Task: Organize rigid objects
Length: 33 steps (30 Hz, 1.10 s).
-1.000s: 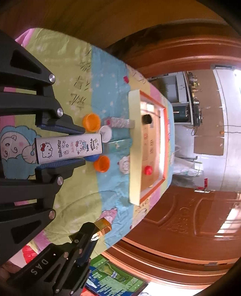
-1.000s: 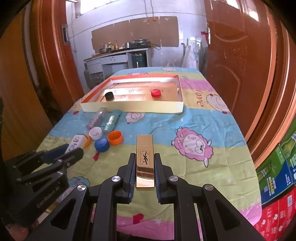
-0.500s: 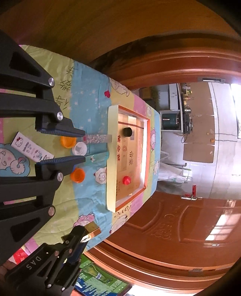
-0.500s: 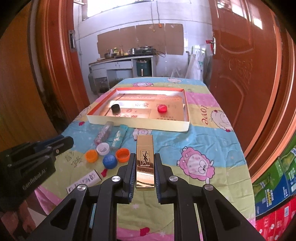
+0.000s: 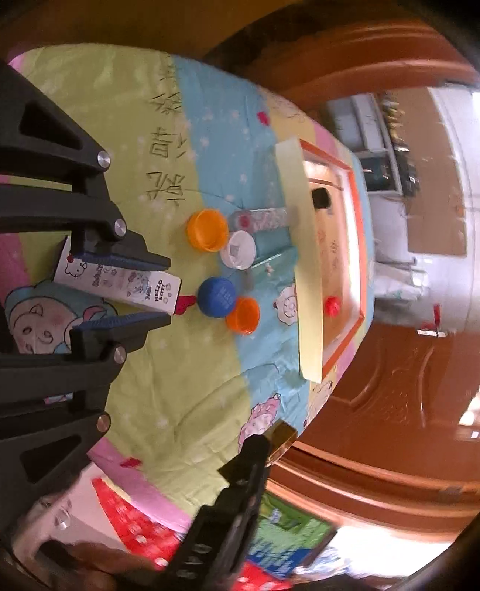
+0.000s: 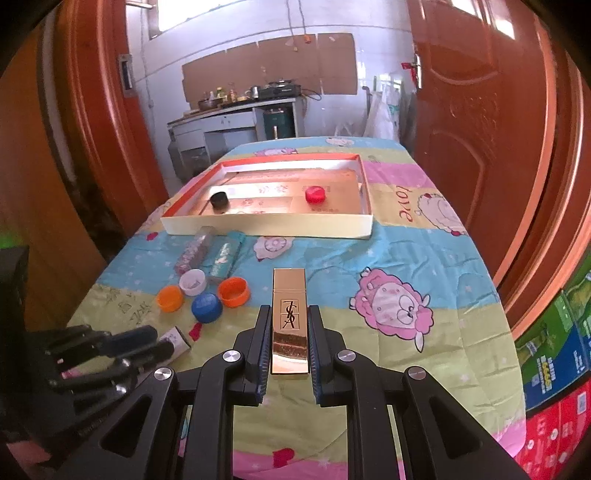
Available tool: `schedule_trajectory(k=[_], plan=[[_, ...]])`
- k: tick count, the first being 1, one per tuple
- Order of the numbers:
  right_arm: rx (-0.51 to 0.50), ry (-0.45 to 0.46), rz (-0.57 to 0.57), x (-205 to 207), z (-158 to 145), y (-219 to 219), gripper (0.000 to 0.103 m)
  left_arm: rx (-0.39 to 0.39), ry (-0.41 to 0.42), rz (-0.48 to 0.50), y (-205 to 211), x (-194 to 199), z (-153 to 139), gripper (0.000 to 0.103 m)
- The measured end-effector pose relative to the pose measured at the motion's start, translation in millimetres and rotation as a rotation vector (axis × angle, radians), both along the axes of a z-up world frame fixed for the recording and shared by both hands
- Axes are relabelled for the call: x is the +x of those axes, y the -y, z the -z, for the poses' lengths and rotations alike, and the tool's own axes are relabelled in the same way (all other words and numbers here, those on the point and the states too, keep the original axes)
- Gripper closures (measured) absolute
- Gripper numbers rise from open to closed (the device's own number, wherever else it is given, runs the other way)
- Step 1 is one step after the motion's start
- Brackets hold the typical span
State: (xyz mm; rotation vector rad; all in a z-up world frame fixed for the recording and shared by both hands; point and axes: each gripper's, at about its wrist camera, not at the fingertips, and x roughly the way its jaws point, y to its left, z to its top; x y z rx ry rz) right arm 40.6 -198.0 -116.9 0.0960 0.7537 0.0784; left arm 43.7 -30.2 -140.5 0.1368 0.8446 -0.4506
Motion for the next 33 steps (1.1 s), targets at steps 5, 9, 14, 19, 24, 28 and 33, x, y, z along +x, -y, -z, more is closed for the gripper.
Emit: schedule_trajectory(k=[5,9,14,19,24,28,33], plan=[[0.022,-0.009,0.028,1.2,4.1,7.8,0.085,-0.022,0.002,0.094,1.1,-0.4,1.2,0.05],[0.023,-0.01,0.031,1.3,4.8,9.0,0.085,-0.003,-0.019,0.132,2.4,1.6,11.0,0.037],[0.022,-0.018,0.027,1.8,8.0,9.3,0.085,0.006,-0.011,0.116,0.2,4.9,15.1,0.037],[0.021,-0.026,0.029,2.7,11.1,7.7,0.085,0.041,0.012,0.091,-0.1,3.7,16.8,0.038],[0.019,-0.034,0.033,4.0,13.0,7.3,0.085,0.036,0.032,0.084,-3.1,2.3,15.6,0.076],[0.024,-0.04,0.031,4.6,15.0,5.9,0.085,0.062,0.047,0.089,-2.6,1.5,15.6,0.078],[0.02,-0.034,0.018,3.9,14.3,3.5,0.085,0.06,0.049,0.059,-1.5,1.8,13.3,0.078]])
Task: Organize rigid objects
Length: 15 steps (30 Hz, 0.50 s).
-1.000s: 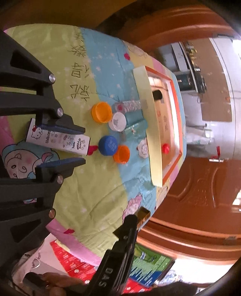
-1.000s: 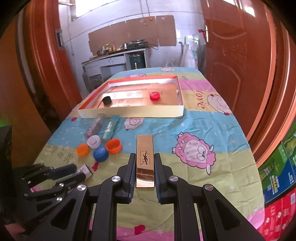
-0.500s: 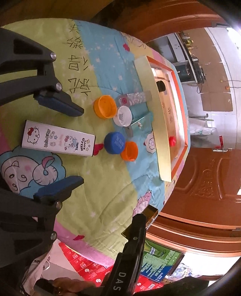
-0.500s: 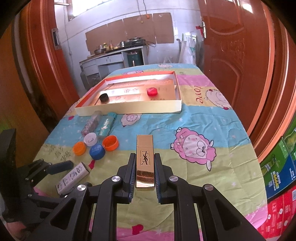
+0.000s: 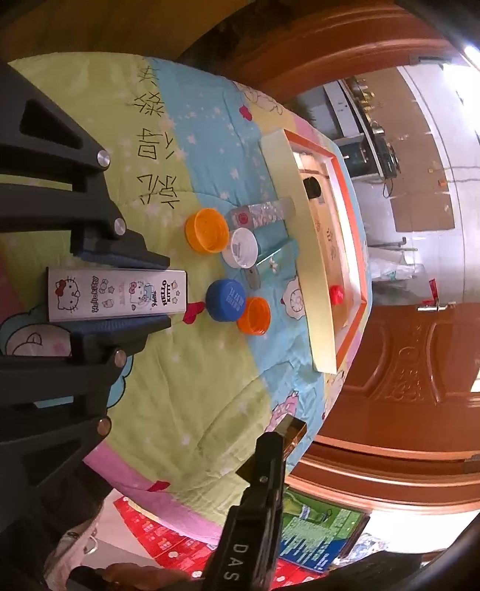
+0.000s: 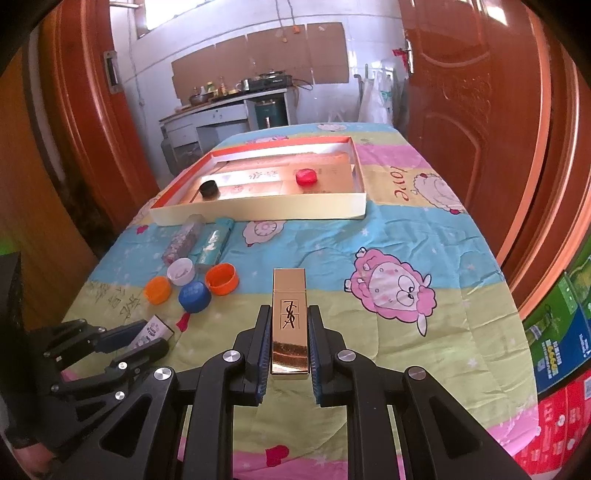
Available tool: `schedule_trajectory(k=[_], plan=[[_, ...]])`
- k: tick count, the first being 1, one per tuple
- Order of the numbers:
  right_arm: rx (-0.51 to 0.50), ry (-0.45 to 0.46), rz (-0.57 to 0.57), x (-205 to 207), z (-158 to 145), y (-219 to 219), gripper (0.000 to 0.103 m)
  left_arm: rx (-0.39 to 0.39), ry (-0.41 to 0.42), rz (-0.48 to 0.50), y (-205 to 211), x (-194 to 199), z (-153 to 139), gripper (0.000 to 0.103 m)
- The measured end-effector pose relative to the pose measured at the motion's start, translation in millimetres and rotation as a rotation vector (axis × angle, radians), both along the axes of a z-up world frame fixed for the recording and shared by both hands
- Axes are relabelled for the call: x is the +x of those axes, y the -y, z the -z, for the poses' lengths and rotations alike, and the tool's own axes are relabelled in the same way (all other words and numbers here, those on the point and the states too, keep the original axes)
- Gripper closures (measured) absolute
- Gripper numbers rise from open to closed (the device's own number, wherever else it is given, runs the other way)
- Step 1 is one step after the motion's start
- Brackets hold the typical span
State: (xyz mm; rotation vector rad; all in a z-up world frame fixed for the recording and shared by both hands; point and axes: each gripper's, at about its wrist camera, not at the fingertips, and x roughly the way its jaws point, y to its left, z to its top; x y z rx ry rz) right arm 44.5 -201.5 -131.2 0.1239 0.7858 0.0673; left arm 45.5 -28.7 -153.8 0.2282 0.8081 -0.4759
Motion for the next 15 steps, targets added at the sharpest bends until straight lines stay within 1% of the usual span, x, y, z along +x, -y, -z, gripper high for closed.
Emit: schedule_trajectory(k=[4,11,15], plan=[[0.001,0.011,-0.009,0.7,-3.4,0.7,0.085,-0.012,0.017,-0.02,-0.6,-1.6,-9.5,0.078],[-0.004,0.03,-0.028,8.2,-13.4,-1.2,0.085,-0.062,0.072,-0.028,0.6,4.4,-41.5,0.078],[0.012,0.046,-0.044,15.2,-20.5,-1.2,0.085,-0.082,0.103,-0.029,2.4,10.3,-59.1,0.078]])
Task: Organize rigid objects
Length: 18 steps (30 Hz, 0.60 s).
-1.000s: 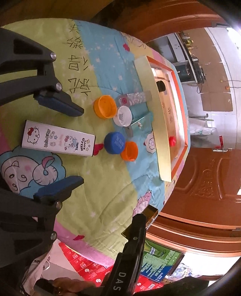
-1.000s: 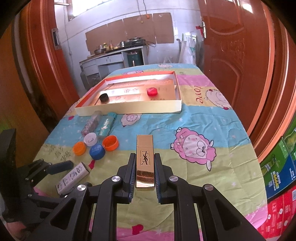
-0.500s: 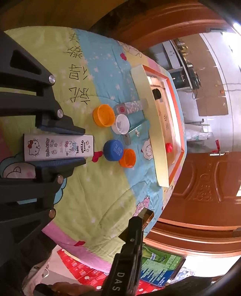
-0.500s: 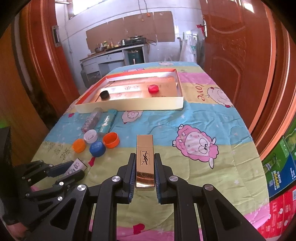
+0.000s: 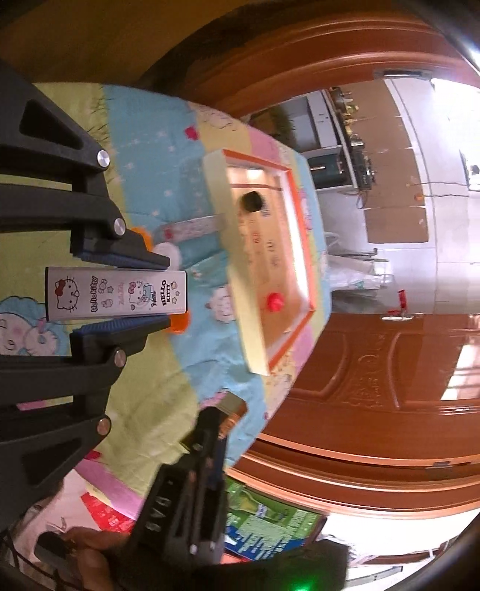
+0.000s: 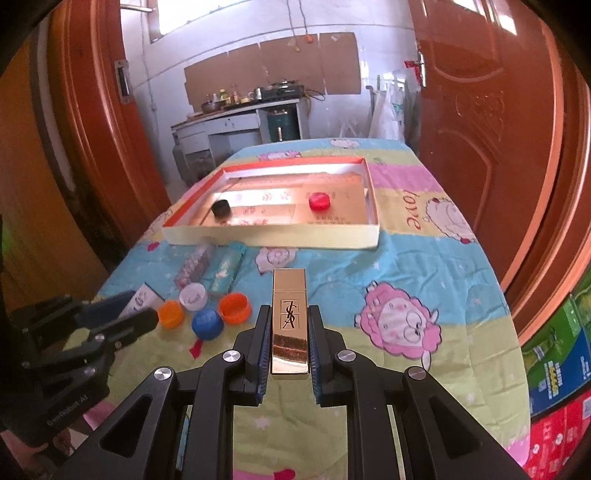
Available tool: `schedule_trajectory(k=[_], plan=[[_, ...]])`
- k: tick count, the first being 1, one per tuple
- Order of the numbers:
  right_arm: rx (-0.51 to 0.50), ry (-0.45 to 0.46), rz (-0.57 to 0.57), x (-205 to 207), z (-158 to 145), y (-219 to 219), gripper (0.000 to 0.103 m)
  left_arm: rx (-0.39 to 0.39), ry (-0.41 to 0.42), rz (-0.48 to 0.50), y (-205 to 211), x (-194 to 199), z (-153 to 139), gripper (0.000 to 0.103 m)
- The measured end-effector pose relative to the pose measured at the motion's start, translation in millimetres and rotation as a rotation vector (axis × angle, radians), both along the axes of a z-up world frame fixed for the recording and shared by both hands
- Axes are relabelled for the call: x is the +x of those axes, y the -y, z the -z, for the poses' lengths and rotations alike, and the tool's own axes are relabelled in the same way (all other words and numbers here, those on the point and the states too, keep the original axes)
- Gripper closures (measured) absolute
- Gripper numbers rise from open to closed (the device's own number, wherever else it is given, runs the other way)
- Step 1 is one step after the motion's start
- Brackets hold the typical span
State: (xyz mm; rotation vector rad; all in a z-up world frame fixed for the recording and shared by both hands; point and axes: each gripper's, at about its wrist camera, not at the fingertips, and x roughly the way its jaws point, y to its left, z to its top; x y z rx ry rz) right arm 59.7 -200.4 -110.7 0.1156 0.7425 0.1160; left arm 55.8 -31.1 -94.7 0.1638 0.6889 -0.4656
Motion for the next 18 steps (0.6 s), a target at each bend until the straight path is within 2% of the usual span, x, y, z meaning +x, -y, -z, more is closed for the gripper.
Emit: schedule_trajectory(k=[9,18], plan=[[-0.002,0.017,-0.013,18.4,-13.5,2.8,0.085,-0.061,0.021,-0.016,2.0,25.0,-29.4,0.078],[0.0,0.003,-0.012,38.9,-16.8,3.0,0.085,-0.091,0.005,-0.052,0.3,55.8,-37.1,0.078]])
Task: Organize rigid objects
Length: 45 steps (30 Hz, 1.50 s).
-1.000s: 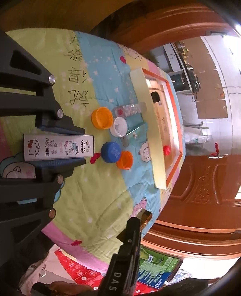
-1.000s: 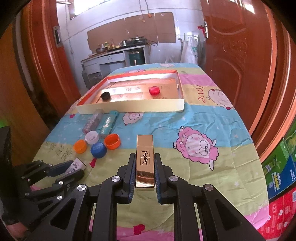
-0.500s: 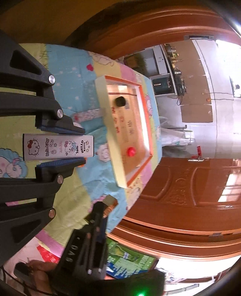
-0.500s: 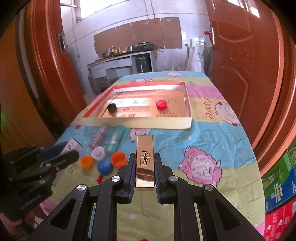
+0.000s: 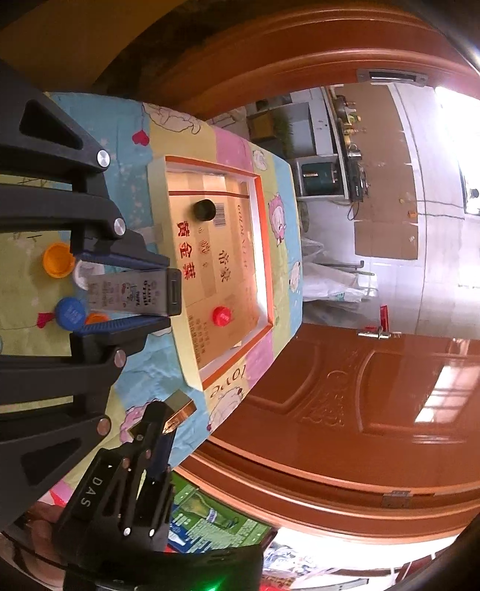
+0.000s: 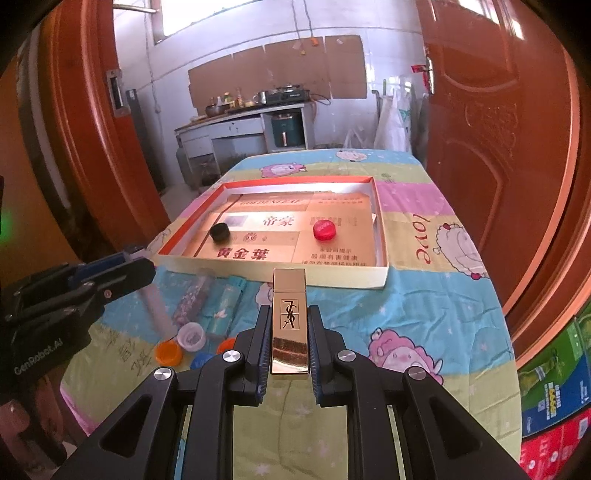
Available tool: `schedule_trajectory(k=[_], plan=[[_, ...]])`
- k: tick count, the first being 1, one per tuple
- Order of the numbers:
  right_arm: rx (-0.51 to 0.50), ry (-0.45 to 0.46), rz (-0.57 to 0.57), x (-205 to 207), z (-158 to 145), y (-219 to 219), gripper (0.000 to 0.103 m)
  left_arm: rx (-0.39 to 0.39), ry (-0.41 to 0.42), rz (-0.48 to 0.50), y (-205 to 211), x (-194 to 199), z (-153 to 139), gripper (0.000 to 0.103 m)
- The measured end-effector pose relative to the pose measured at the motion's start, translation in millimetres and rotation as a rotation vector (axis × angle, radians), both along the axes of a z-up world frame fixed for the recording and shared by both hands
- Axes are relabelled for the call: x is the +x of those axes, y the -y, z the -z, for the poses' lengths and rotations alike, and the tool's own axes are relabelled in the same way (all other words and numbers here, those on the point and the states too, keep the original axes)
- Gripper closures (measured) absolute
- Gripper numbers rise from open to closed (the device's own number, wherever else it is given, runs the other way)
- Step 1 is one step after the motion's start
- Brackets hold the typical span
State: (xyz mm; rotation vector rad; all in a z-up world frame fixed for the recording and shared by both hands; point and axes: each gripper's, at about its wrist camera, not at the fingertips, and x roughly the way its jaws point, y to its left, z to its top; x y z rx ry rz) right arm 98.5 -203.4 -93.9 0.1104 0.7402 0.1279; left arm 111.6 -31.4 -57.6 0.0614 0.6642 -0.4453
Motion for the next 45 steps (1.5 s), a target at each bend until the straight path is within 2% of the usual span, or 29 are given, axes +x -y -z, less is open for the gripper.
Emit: schedule_trajectory(k=[8,23,34,45], plan=[[0.013,-0.015,0.001,18.1,-3.4,1.1,0.085,-0.018,-0.036,-0.021,-1.1,23.7,3.9,0.078],[0.034,-0.012,0.003,55.6,-10.8,11.4,0.085,-0.017,-0.044,-0.031,6.4,64.2,0.0,0.078],[0.022,-0.001,-0.002,99.4,-16.3,22.3,0.085,0.002,-0.061,-0.042,18.0,105.8,3.6,0.078],[-0.018,-0.018,-0.034,153.6,-17.9,31.7,0.085,0.046,-0.052,-0.041,30.9,152.2,-4.6,0.078]])
